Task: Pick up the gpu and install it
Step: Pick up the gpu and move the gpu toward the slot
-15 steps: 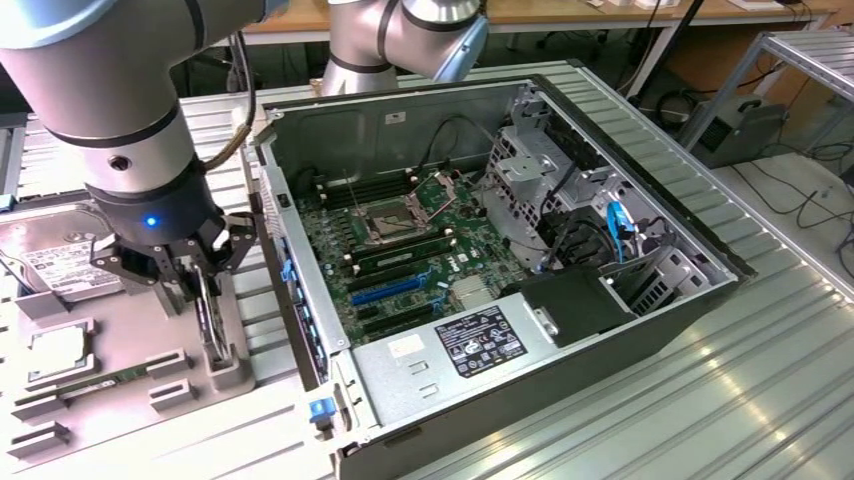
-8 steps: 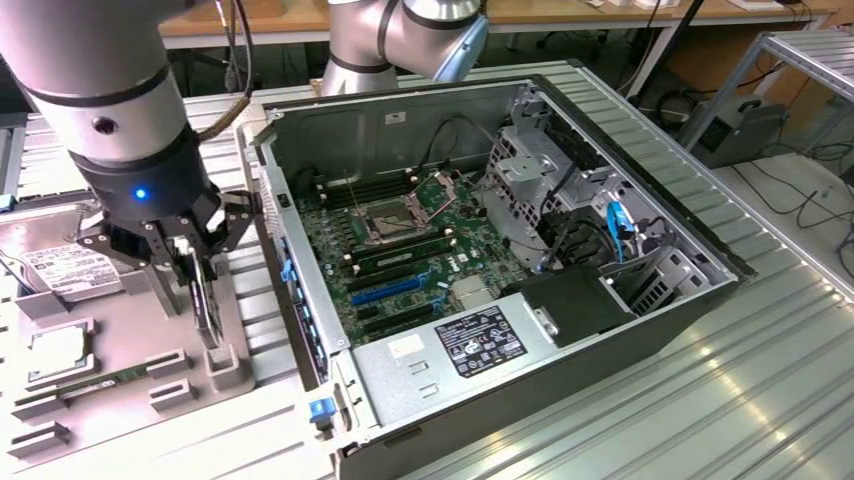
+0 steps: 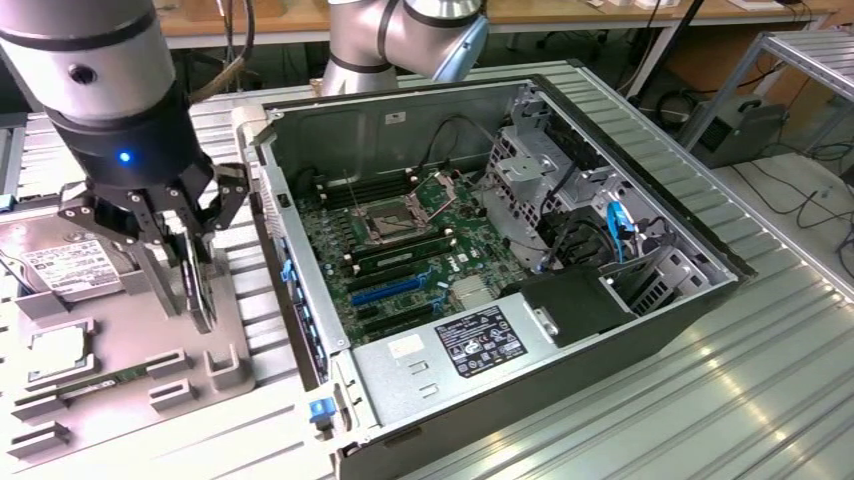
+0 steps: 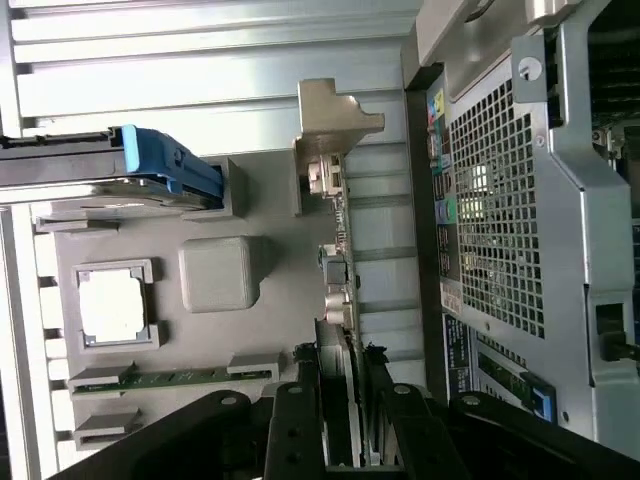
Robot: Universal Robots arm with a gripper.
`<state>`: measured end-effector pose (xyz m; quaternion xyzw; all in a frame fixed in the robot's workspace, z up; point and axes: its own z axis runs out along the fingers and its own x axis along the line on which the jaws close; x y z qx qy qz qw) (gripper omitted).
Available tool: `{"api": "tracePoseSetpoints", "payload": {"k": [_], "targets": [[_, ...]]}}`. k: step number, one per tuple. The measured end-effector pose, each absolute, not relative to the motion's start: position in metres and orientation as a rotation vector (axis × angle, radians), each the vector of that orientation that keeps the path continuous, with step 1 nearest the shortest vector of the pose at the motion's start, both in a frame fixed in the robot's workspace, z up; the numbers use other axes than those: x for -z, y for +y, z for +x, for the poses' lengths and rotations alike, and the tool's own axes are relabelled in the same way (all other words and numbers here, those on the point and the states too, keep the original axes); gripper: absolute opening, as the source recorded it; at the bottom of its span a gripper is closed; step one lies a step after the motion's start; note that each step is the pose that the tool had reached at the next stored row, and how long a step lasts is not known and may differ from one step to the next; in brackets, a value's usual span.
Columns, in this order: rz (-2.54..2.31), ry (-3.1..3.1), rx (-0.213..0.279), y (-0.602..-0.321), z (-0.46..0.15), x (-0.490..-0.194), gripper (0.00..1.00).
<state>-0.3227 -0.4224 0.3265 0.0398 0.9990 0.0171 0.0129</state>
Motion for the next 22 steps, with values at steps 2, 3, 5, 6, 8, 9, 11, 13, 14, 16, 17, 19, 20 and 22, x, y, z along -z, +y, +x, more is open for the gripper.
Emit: {"api": "tracePoseSetpoints", "payload": {"k": [2, 3, 5, 6, 8, 9, 11, 13, 14, 16, 17, 19, 20, 22], "targets": [[0.124, 3.115, -0.053, -0.423, -0.321, -0.336, 0.29], [0.123, 3.117, -0.053, -0.423, -0.32, -0.34, 0.29], [0.122, 3.119, -0.053, -0.424, -0.318, -0.35, 0.29], [0.122, 3.121, -0.053, -0.424, -0.316, -0.354, 0.29], [0.12, 3.127, -0.053, -0.425, -0.31, -0.368, 0.29], [0.119, 3.128, -0.053, -0.426, -0.308, -0.372, 0.29], [0.118, 3.132, -0.053, -0.427, -0.303, -0.382, 0.29], [0.117, 3.136, -0.053, -0.428, -0.298, -0.391, 0.29], [0.118, 3.138, -0.053, -0.428, -0.295, -0.395, 0.29], [0.118, 3.144, -0.053, -0.429, -0.287, -0.404, 0.29], [0.118, 3.147, -0.053, -0.429, -0.282, -0.408, 0.29], [0.118, 3.152, -0.053, -0.43, -0.273, -0.414, 0.29], [0.119, 3.156, -0.053, -0.43, -0.268, -0.416, 0.29], [0.118, 3.159, -0.054, -0.43, -0.257, -0.417, 0.29]]}}
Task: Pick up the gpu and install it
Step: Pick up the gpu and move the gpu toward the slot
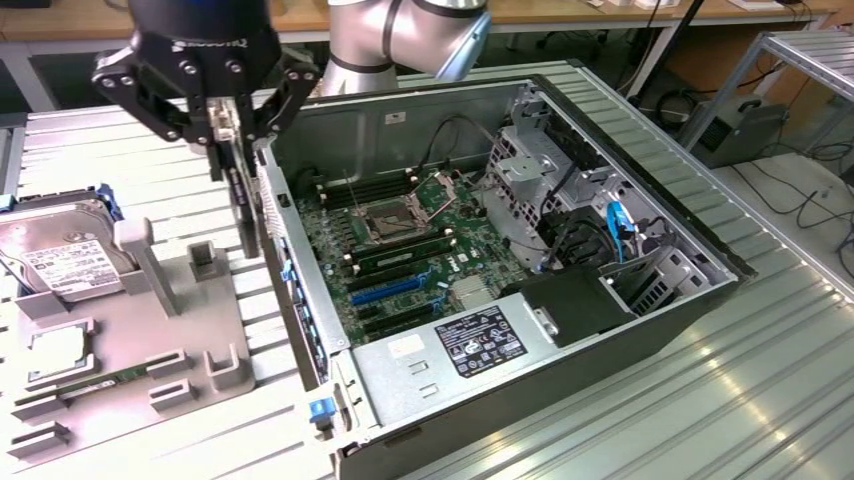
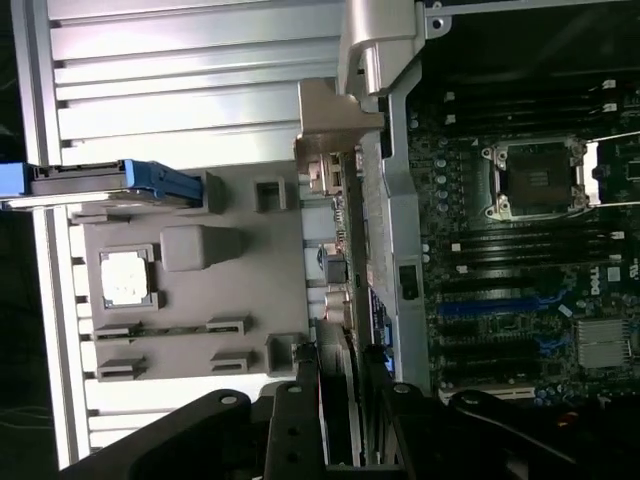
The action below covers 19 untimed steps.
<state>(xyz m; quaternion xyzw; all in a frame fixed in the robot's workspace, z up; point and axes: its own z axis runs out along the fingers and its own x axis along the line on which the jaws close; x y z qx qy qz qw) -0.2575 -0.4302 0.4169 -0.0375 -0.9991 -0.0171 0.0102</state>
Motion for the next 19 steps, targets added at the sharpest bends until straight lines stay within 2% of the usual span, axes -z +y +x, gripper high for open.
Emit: {"api": "tracePoseSetpoints", "payload": {"k": [7, 9, 19], "targets": [[-0.117, -3.116, 0.062, -0.43, -0.224, -0.417, 0.29], [-0.117, -3.114, 0.064, -0.43, -0.198, -0.416, 0.29], [-0.117, -3.113, 0.064, -0.43, -0.133, -0.399, 0.29]]}}
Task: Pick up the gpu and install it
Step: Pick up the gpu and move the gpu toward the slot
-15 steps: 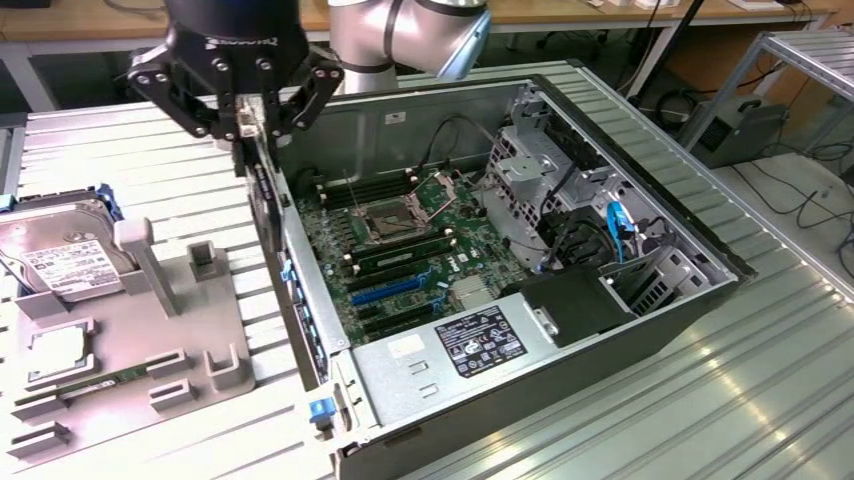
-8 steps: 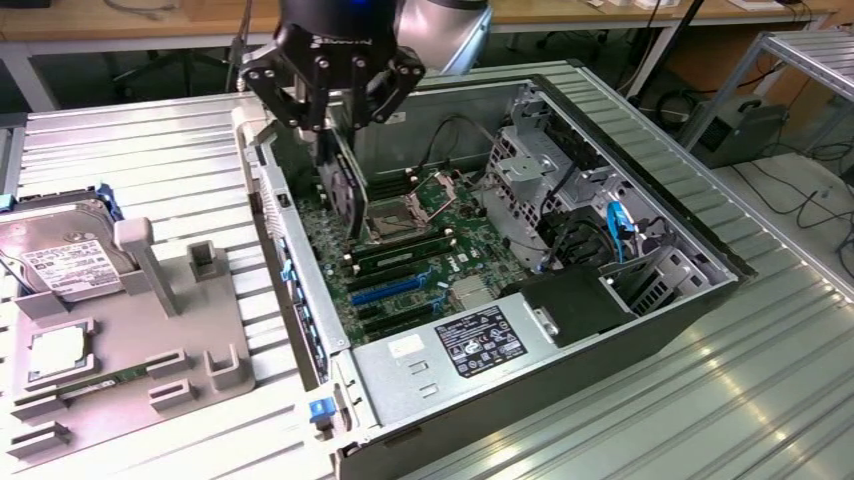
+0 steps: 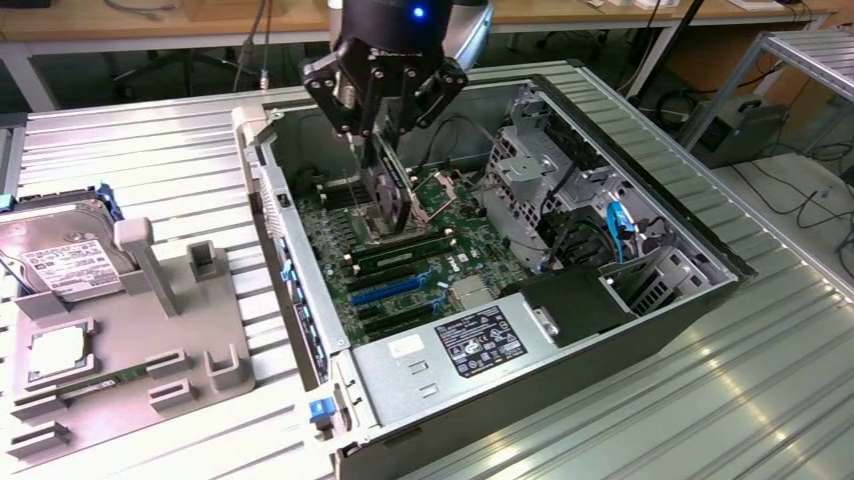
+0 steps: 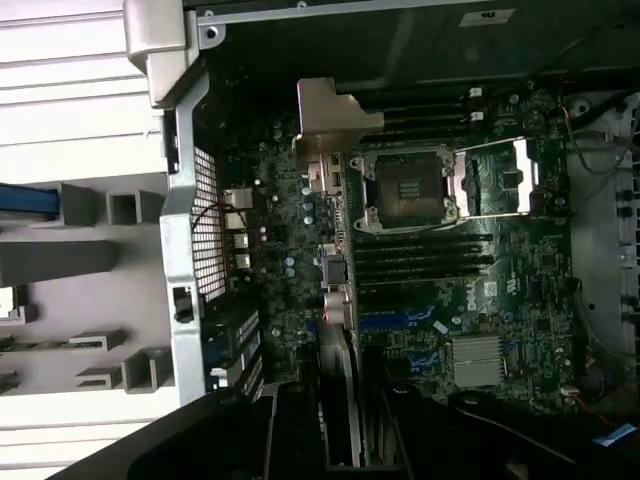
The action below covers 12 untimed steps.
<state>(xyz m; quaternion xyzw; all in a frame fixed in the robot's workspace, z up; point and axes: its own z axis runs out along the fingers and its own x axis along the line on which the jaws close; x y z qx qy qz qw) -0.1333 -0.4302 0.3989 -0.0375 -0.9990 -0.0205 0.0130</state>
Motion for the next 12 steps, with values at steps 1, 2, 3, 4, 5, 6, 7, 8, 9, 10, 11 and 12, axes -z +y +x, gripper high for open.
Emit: {"api": "tracePoseSetpoints", "payload": {"k": [1, 2, 3, 4, 5, 6, 7, 8, 9, 10, 11, 12], "targets": [[-0.117, -3.113, 0.064, -0.43, -0.129, -0.397, 0.29], [-0.117, -3.113, 0.064, -0.43, -0.124, -0.395, 0.29], [-0.117, -3.113, 0.063, -0.43, -0.119, -0.393, 0.29], [-0.117, -3.113, 0.063, -0.43, -0.113, -0.391, 0.29], [-0.117, -3.113, 0.063, -0.43, -0.108, -0.389, 0.29], [-0.117, -3.113, 0.064, -0.43, -0.103, -0.387, 0.29], [-0.117, -3.113, 0.064, -0.431, -0.097, -0.385, 0.29], [-0.117, -3.113, 0.064, -0.431, -0.091, -0.382, 0.29], [-0.117, -3.113, 0.064, -0.432, -0.085, -0.38, 0.29], [-0.117, -3.113, 0.063, -0.433, -0.081, -0.378, 0.29], [-0.117, -3.113, 0.063, -0.434, -0.077, -0.376, 0.29], [-0.117, -3.113, 0.063, -0.435, -0.072, -0.375, 0.29]]}}
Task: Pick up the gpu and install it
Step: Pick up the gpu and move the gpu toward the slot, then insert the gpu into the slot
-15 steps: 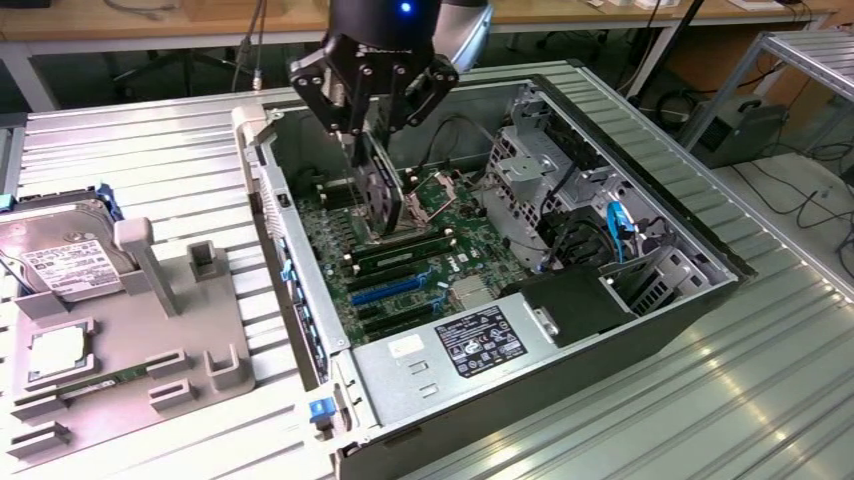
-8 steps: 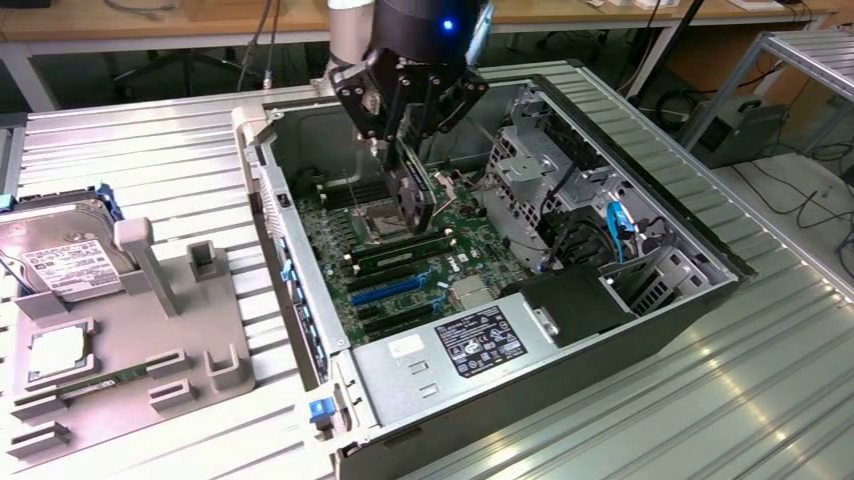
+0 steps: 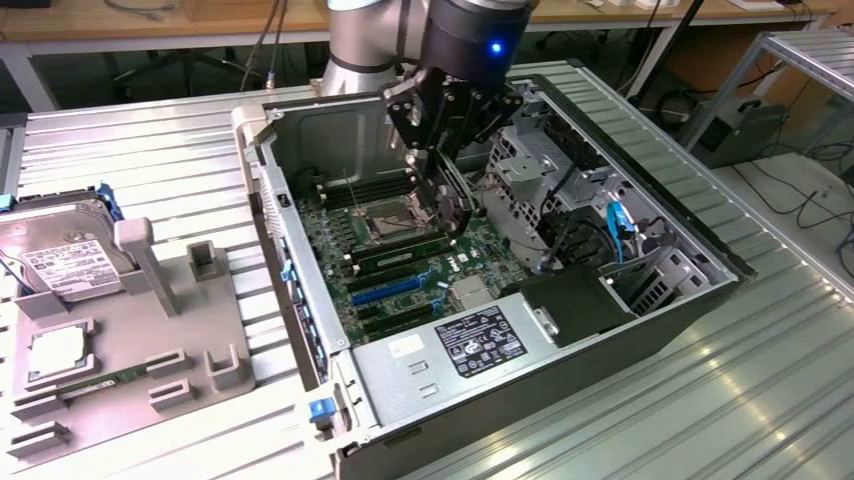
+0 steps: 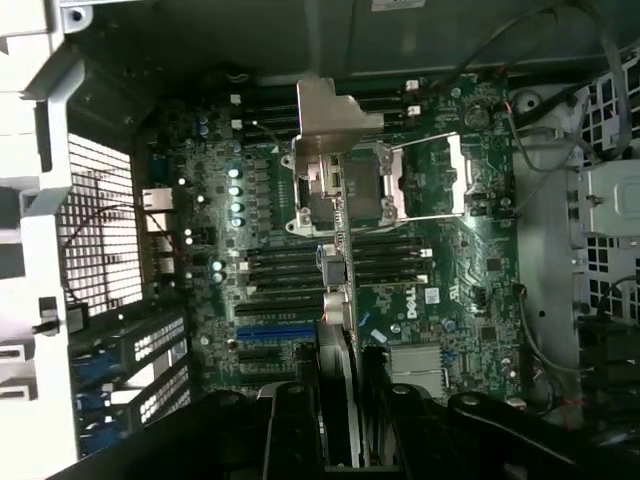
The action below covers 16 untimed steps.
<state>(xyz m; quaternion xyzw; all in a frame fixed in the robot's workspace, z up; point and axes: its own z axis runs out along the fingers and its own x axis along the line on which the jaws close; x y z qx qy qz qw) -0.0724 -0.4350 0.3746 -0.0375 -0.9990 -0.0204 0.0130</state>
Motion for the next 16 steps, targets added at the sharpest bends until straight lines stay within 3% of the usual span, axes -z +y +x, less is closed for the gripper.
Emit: {"api": "tracePoseSetpoints", "payload": {"k": [16], "targets": [[-0.117, -3.111, 0.064, -0.4387, -0.0659, -0.3727, 0.29]]}}
